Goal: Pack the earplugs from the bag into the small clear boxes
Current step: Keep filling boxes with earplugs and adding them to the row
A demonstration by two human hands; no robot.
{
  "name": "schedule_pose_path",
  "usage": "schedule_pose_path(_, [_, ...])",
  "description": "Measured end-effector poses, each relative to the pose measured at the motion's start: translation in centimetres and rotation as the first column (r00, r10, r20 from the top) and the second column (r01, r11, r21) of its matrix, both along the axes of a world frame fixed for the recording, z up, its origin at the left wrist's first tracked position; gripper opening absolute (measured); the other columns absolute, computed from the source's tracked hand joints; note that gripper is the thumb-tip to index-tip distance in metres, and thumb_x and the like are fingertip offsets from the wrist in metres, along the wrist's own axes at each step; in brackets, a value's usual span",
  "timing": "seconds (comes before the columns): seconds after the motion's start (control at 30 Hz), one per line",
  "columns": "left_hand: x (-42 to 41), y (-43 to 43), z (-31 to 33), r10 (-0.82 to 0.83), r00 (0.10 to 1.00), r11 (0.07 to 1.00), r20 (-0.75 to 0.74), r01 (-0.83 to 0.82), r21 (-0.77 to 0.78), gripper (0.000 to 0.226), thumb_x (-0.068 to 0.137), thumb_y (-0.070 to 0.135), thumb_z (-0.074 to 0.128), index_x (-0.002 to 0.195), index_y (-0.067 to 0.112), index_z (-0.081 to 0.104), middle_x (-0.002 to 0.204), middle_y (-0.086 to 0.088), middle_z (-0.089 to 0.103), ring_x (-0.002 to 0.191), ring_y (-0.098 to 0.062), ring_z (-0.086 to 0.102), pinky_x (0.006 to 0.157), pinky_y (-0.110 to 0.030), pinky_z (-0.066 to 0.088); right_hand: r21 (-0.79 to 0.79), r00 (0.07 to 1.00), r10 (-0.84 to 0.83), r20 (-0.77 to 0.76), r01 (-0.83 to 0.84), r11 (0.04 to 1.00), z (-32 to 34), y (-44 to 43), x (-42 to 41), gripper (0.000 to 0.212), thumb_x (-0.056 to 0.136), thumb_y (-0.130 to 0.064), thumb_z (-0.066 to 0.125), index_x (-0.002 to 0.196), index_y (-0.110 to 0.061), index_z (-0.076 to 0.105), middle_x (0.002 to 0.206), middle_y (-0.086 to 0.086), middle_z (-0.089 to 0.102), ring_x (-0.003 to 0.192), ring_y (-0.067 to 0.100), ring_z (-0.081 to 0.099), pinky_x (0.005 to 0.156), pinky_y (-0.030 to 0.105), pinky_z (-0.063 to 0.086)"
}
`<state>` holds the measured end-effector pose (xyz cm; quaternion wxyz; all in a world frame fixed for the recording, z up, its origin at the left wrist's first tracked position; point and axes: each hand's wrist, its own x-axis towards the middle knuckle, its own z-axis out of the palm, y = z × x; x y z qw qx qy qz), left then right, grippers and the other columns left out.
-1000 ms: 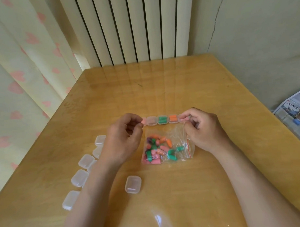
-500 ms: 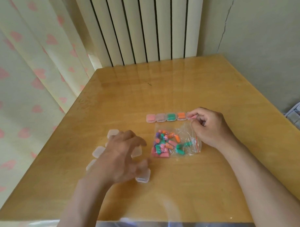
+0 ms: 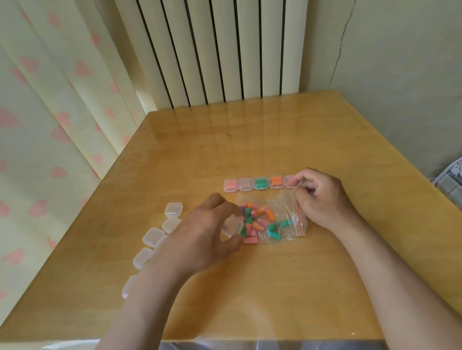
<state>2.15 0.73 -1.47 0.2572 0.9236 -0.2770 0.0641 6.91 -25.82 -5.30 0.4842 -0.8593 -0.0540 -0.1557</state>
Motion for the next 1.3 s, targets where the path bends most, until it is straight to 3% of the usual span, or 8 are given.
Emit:
schedule_pose_path(0.1, [1.3,-1.9,-0.1,-0.023,0.998,0.987,0.054,0.031,-0.158,0.036,0.08,0.023,0.075,0.115,0.019,0.066,0.107,0.009,0.05,0.08,-0.005,0.058,0.066,-0.024,0.053,0.085,1.0,0.006,0.016,-0.008,0.996,0.3,0.1,-0.1,0.014,0.077,-0.014,0.051,0.079,-0.017,0.064,0.073,-0.008,0.074,0.053,0.026,0.059,0.054,0.031,0.046])
schedule_pose_path(0.2, [2.3,-4.0,-0.4,-0.016,0.996,0.964,0.09,0.039,-0.264,0.036,0.08,0.023,0.072,0.115,0.016,0.067,0.105,0.007,0.052,0.075,0.0,0.056,0.066,-0.012,0.047,0.258,0.998,0.057,-0.037,-0.045,0.965,1.0,0.3,-0.2,0.013,0.072,-0.015,0.052,0.075,-0.015,0.065,0.073,0.015,0.073,0.048,0.024,0.055,0.053,0.033,0.045])
schedule_pose_path(0.33, [4.0,-6.1,-1.3,0.012,0.986,0.948,0.167,0.041,-0.315,0.043,0.082,0.037,0.074,0.115,0.011,0.068,0.11,0.001,0.058,0.071,-0.005,0.055,0.066,-0.025,0.052,0.384,0.983,0.168,-0.078,-0.126,0.915,1.4,0.7,-0.5,0.011,0.075,-0.012,0.058,0.078,-0.005,0.066,0.06,0.006,0.066,0.047,0.024,0.052,0.049,0.03,0.043])
schedule_pose_path(0.43, [4.6,-6.7,-2.2,0.021,0.982,0.931,0.187,0.049,-0.362,0.051,0.082,0.043,0.073,0.12,0.011,0.068,0.116,0.002,0.059,0.073,-0.006,0.056,0.069,-0.034,0.054,0.381,0.974,0.217,-0.07,-0.175,0.908,1.3,0.9,-0.5,0.01,0.077,-0.012,0.061,0.081,-0.007,0.068,0.058,0.0,0.063,0.049,0.024,0.054,0.052,0.035,0.045])
schedule_pose_path(0.77, [4.2,-6.9,-3.4,0.009,0.955,0.921,0.295,0.107,-0.375,0.043,0.091,0.02,0.063,0.129,-0.001,0.063,0.114,-0.008,0.06,0.091,-0.005,0.057,0.081,-0.016,0.048,0.312,0.943,0.325,-0.072,-0.288,0.905,1.1,1.6,-0.7,0.034,0.072,-0.028,0.076,0.101,-0.01,0.073,0.076,0.005,0.065,0.07,0.013,0.06,0.066,0.036,0.05])
schedule_pose_path(0.97, [3.9,-6.6,-3.8,-0.001,0.968,0.894,0.25,0.113,-0.434,0.045,0.09,0.02,0.073,0.13,0.002,0.062,0.108,-0.003,0.058,0.086,-0.004,0.057,0.073,-0.01,0.048,0.298,0.945,0.319,-0.067,-0.286,0.911,1.2,1.8,-0.9,0.03,0.075,-0.014,0.072,0.105,-0.012,0.073,0.097,0.023,0.068,0.084,0.037,0.068,0.077,0.05,0.056])
schedule_pose_path(1.13, [3.7,-6.6,-3.9,-0.011,0.963,0.871,0.268,0.14,-0.47,0.036,0.087,0.011,0.073,0.122,0.009,0.067,0.105,-0.004,0.062,0.087,-0.004,0.059,0.07,-0.018,0.052,0.348,0.929,0.351,-0.115,-0.294,0.89,1.9,2.0,-1.3,0.029,0.076,-0.006,0.066,0.101,-0.02,0.069,0.088,0.02,0.069,0.064,0.007,0.064,0.049,0.012,0.046])
schedule_pose_path(1.3, [3.5,-6.7,-3.9,0.022,0.963,0.877,0.267,0.109,-0.468,0.033,0.087,0.017,0.067,0.118,0.008,0.069,0.105,-0.003,0.064,0.083,-0.008,0.061,0.069,-0.023,0.053,0.401,0.899,0.411,-0.149,-0.325,0.857,2.2,2.1,-1.6,0.036,0.088,0.018,0.056,0.102,-0.014,0.066,0.076,0.004,0.069,0.055,0.001,0.062,0.046,0.007,0.042])
